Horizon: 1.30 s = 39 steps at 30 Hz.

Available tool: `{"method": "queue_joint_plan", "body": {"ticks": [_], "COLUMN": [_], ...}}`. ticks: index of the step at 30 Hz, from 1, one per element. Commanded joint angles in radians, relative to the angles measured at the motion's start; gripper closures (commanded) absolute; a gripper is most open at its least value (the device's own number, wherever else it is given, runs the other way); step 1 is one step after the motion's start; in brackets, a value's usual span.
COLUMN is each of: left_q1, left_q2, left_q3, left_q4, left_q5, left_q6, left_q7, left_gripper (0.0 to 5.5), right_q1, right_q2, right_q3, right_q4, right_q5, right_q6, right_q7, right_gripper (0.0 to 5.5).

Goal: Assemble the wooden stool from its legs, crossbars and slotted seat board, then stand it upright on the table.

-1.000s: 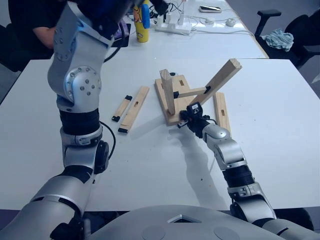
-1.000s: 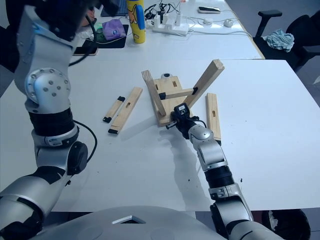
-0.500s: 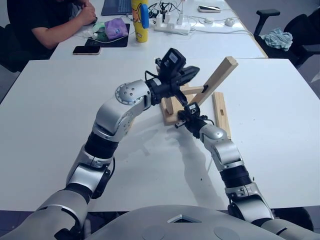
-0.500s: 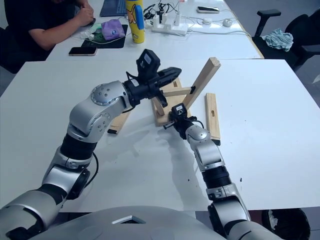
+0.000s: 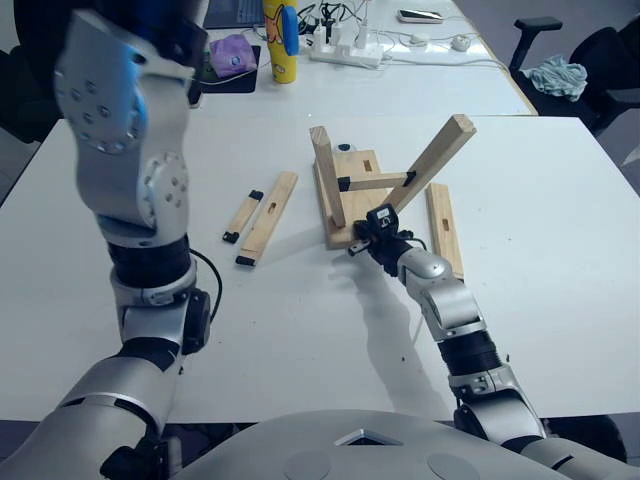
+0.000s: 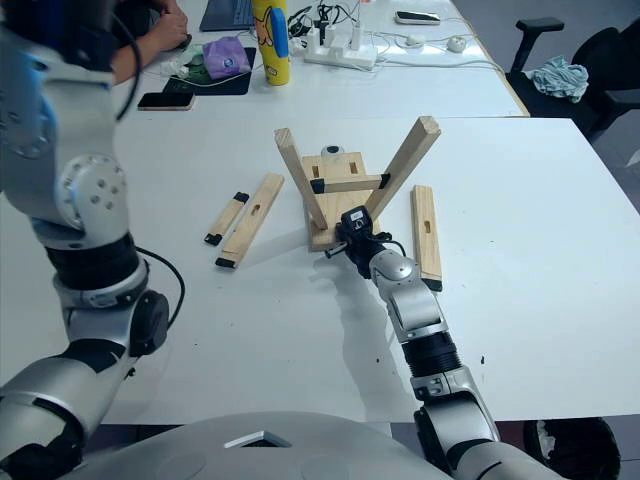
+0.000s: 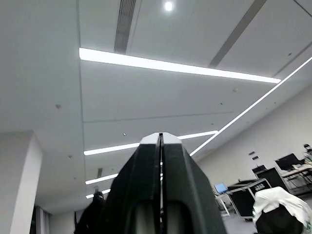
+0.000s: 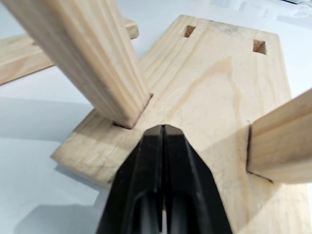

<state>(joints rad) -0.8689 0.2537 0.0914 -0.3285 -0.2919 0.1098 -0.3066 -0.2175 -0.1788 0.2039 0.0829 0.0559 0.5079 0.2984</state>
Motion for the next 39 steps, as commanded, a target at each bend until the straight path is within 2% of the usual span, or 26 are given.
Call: {"method": "queue_joint_plan", "body": {"ticks": [1, 3, 5, 8, 11, 17, 21, 25, 30, 35, 39], "left_q1": [-0.006, 0.055, 0.146, 0.286, 0.372, 0.237, 0.234, 0.314, 0.533, 0.743, 0.827], "left_q2": [-0.037, -0.078, -0.109, -0.064, -0.016, -0.042, -0.057, -0.064, -0.081, -0.133, -0.169], "left_q3": [-0.027, -0.065, -0.147, -0.342, -0.408, -0.239, -0.208, -0.154, -0.155, -0.172, -0.241], "left_q4": [0.054, 0.102, 0.239, 0.372, 0.330, 0.247, 0.223, 0.092, -0.057, -0.168, -0.218], "left_q5": [-0.042, -0.073, -0.075, -0.042, -0.002, 0.155, 0.213, 0.262, 0.287, 0.238, 0.176], "left_q6": [0.049, 0.095, 0.253, 0.586, 0.652, 0.336, 0.235, 0.135, 0.166, 0.290, 0.431], "left_q7": [-0.008, -0.020, -0.031, -0.081, -0.082, 0.141, 0.195, 0.263, 0.285, 0.282, 0.247], "left_gripper": [5.49, 5.49, 5.49, 5.49, 5.49, 5.49, 5.49, 5.49, 5.49, 5.49, 5.49], "right_q1": [0.108, 0.107, 0.105, 0.104, 0.100, 0.116, 0.106, 0.084, 0.111, 0.211, 0.311], "right_q2": [-0.016, -0.015, -0.010, -0.004, -0.004, 0.009, 0.022, 0.067, 0.073, -0.031, -0.145], "right_q3": [0.053, 0.056, 0.063, 0.066, 0.065, 0.050, 0.045, -0.049, -0.084, -0.073, -0.128], "right_q4": [0.143, 0.142, 0.136, 0.126, 0.125, 0.132, 0.131, 0.068, -0.106, -0.376, -0.437], "right_q5": [-0.027, -0.028, -0.028, -0.028, -0.028, -0.027, -0.027, 0.021, 0.102, 0.162, 0.195], "right_q6": [0.117, 0.118, 0.122, 0.127, 0.130, 0.119, 0.077, -0.157, -0.347, -0.261, -0.188], "right_q7": [0.024, 0.025, 0.026, 0.023, 0.022, 0.004, -0.004, -0.036, 0.049, 0.156, 0.221], "right_gripper": [5.50, 5.50, 5.50, 5.50, 5.50, 5.50, 5.50, 5.50, 5.50, 5.50, 5.50]}}
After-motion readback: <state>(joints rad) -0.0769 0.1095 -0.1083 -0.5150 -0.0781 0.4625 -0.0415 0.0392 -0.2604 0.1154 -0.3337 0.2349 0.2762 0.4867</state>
